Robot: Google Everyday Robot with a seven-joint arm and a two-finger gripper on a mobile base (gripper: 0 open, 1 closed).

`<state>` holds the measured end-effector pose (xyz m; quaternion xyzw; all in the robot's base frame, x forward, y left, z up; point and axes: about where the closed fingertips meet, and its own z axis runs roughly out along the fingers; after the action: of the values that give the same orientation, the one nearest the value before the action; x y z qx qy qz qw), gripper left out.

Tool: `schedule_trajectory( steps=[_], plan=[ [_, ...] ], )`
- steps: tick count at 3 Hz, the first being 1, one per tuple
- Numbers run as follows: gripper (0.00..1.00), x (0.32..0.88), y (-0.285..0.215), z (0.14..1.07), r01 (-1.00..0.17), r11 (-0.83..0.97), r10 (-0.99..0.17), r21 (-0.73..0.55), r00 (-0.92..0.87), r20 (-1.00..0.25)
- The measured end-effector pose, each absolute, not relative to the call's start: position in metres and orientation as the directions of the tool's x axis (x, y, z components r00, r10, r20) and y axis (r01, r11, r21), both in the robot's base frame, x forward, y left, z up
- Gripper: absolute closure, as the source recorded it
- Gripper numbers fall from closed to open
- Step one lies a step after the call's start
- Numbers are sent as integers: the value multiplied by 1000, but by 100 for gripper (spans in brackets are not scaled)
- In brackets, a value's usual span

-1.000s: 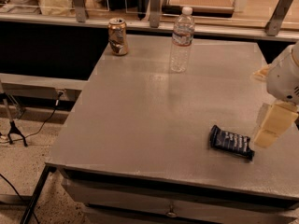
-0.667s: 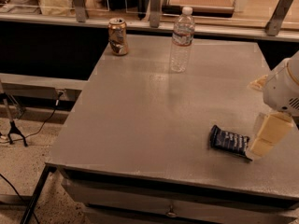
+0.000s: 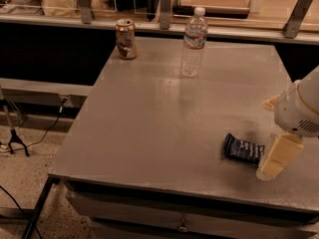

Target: Move rxbar blueberry near water bottle

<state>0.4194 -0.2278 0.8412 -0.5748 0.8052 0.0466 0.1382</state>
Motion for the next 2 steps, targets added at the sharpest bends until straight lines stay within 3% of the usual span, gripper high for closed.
schedule_trajectory(
  steps=[1,2],
  plan=[
    [15,419,-228,841,-939,335,-913,-84,-301,-276],
    [39,418,-227,841,-939,334,-914,-86,-300,-275]
  ],
)
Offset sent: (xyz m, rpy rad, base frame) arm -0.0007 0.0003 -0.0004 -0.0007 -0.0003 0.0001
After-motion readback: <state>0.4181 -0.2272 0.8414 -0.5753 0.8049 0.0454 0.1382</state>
